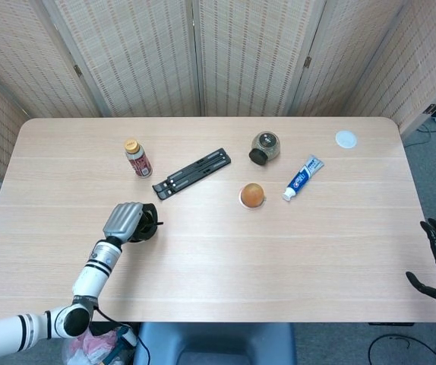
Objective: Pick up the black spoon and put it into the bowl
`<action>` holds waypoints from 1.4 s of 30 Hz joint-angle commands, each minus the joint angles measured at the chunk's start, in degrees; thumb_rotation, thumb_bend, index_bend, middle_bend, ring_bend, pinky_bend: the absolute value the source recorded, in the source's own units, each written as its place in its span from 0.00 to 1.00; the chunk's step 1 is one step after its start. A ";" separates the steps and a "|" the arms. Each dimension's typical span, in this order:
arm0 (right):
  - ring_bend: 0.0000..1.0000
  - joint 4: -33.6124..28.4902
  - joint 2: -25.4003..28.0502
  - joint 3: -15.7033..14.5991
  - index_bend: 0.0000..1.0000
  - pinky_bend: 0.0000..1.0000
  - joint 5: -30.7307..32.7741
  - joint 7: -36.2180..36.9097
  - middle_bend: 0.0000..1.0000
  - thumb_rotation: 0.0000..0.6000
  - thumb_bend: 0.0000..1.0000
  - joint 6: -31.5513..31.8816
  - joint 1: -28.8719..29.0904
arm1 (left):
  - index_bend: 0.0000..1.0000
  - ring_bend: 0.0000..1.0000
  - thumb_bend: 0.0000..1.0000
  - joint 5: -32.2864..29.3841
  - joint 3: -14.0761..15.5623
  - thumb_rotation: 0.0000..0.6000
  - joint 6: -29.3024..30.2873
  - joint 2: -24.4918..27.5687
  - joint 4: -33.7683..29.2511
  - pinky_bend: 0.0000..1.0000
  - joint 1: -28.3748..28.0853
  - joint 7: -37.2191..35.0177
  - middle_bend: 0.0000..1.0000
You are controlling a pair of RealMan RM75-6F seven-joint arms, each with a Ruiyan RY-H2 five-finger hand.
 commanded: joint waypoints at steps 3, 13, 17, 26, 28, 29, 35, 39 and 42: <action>0.13 0.15 -0.33 0.01 0.00 0.12 0.06 -0.26 0.07 1.00 0.13 -0.51 0.31 | 0.69 0.98 0.53 -2.19 -0.32 1.00 -1.18 -3.73 5.95 1.00 -1.18 -1.55 1.00; 0.13 0.36 -0.58 0.12 0.00 0.12 0.40 -0.20 0.07 1.00 0.13 -0.60 0.27 | 0.69 0.98 0.53 -5.38 -1.06 1.00 -3.75 -7.19 14.41 1.00 -2.28 -3.36 1.00; 0.13 0.74 -0.85 0.12 0.00 0.12 0.52 0.02 0.07 1.00 0.13 -0.83 0.33 | 0.69 0.98 0.53 -5.70 -0.86 1.00 -3.82 -6.60 14.54 1.00 -1.73 -3.79 1.00; 0.13 1.35 -0.92 0.28 0.00 0.12 0.44 0.52 0.07 1.00 0.13 -0.82 0.48 | 0.69 0.98 0.53 -4.54 0.83 1.00 -3.40 -4.66 9.96 1.00 -0.67 -3.15 1.00; 0.13 1.43 -0.91 0.27 0.00 0.12 0.51 0.65 0.07 1.00 0.13 -0.85 0.44 | 0.69 0.98 0.53 -4.20 0.95 1.00 -3.42 -4.73 9.09 1.00 -0.93 -2.82 1.00; 0.13 1.46 -0.92 0.25 0.00 0.12 0.54 0.69 0.07 1.00 0.13 -0.87 0.41 | 0.69 0.98 0.53 -4.15 0.90 1.00 -3.46 -4.88 8.94 1.00 -1.13 -2.69 1.00; 0.13 1.79 -1.07 0.23 0.00 0.12 0.91 1.08 0.07 1.00 0.13 -0.71 0.09 | 0.69 0.98 0.53 -5.41 -0.40 1.00 -4.43 -6.75 10.76 1.00 -3.23 -1.95 1.00; 0.13 1.99 -1.13 0.26 0.00 0.12 1.18 1.30 0.07 1.00 0.13 -0.64 -0.10 | 0.69 0.98 0.53 -7.03 -1.29 1.00 -5.13 -7.90 13.58 1.00 -4.67 -1.33 1.00; 0.13 2.12 -1.18 0.26 0.00 0.12 1.25 1.38 0.07 1.00 0.13 -0.76 -0.09 | 0.69 0.98 0.53 -8.41 -1.68 1.00 -5.63 -8.23 15.25 1.00 -5.23 -1.06 1.00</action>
